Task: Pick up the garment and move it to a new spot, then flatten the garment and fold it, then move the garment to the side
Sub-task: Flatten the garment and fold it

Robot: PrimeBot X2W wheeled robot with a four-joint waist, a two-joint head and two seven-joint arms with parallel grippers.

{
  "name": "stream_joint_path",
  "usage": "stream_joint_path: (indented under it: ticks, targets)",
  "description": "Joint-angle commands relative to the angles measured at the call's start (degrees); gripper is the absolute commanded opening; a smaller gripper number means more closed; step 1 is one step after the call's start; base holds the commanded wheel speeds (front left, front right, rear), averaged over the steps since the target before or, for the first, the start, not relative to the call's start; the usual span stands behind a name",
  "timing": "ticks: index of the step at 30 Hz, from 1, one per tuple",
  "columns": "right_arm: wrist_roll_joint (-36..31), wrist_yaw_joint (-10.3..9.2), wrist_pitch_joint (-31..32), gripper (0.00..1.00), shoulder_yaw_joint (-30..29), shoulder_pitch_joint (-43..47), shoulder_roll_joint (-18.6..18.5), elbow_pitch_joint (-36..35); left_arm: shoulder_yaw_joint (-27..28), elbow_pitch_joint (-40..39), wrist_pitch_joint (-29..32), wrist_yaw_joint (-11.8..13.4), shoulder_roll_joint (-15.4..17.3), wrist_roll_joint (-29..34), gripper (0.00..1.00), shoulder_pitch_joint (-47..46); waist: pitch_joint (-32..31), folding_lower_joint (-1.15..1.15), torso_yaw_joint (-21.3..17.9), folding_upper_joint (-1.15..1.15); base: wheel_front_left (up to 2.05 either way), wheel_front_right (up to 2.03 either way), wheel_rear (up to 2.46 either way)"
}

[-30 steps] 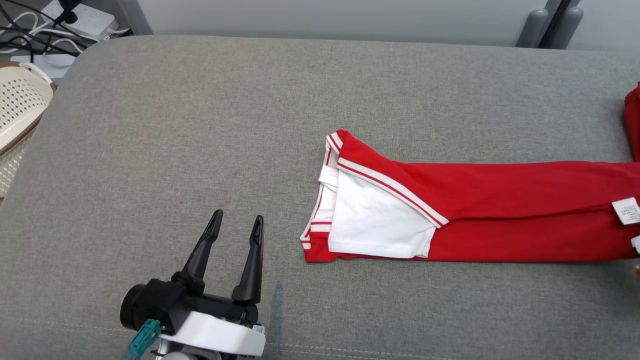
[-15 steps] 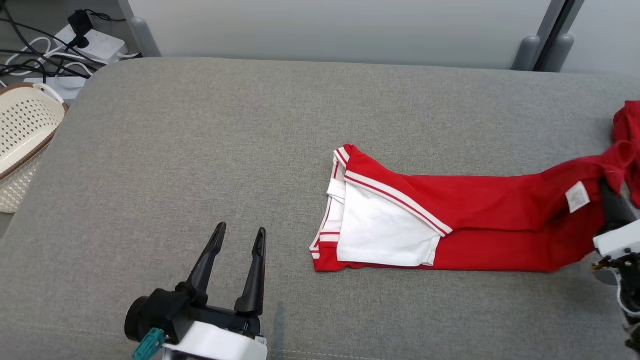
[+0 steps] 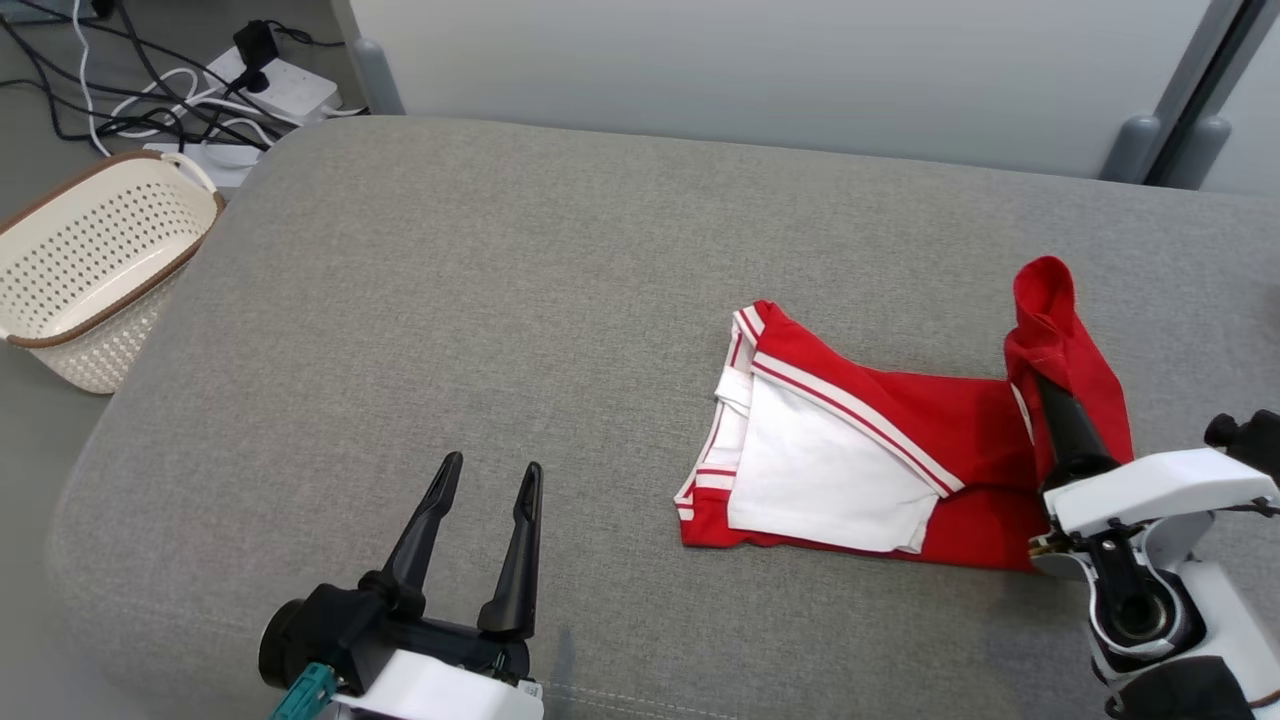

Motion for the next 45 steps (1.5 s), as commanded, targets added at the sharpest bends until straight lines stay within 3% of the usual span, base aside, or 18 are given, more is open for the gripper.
stream_joint_path:
  ticks: [1,10,25,27,28,38,41,45]
  targets:
    - [-0.71,0.01,-0.87,0.00,1.43,-2.28,1.11,-1.63,1.68,-1.68,-0.33,0.56,0.12,-0.53,1.00,-1.39,0.56,0.00,1.28,0.00,0.00,0.00,0.00]
    - [-1.67,0.01,-1.95,0.00,3.54,-5.91,5.98,0.28,1.02,-1.38,-0.33,0.42,0.11,-0.90,1.00,-2.20,2.25,0.00,5.91,0.00,0.00,0.00,0.00]
    - [-4.03,0.01,-3.73,0.02,10.81,-9.33,7.91,11.84,0.15,-0.81,-0.33,0.65,0.11,-1.80,1.00,-3.10,3.90,0.00,9.31,0.00,0.00,0.00,0.00]
    - [-2.37,0.01,-3.86,0.61,12.48,-9.84,7.94,12.63,0.06,-0.74,-0.33,0.69,0.11,-1.89,1.00,-3.27,3.98,0.00,9.39,0.00,0.00,0.00,0.00]
    - [-1.48,0.01,-4.07,1.00,13.50,-10.11,7.94,12.83,0.06,-0.70,-0.33,0.72,0.11,-1.91,1.00,-3.33,3.97,0.00,9.36,0.00,0.00,0.00,0.00]
    - [10.41,0.01,-3.43,1.00,25.96,-9.89,7.96,9.22,0.07,-0.15,-0.33,0.94,0.11,-1.63,1.00,-3.32,2.32,0.00,7.52,0.00,0.00,0.00,0.00]
    - [9.87,0.01,-5.37,1.00,28.19,-10.43,7.96,8.47,0.38,-0.18,-0.33,0.92,0.11,-1.36,1.00,-3.13,1.90,0.00,6.31,0.00,0.00,0.00,0.00]
    - [4.25,0.01,-8.80,1.00,29.45,-11.68,6.46,8.45,0.81,-0.35,-0.33,0.88,0.11,-1.15,1.00,-3.09,1.45,0.00,4.24,0.00,0.00,0.00,0.00]
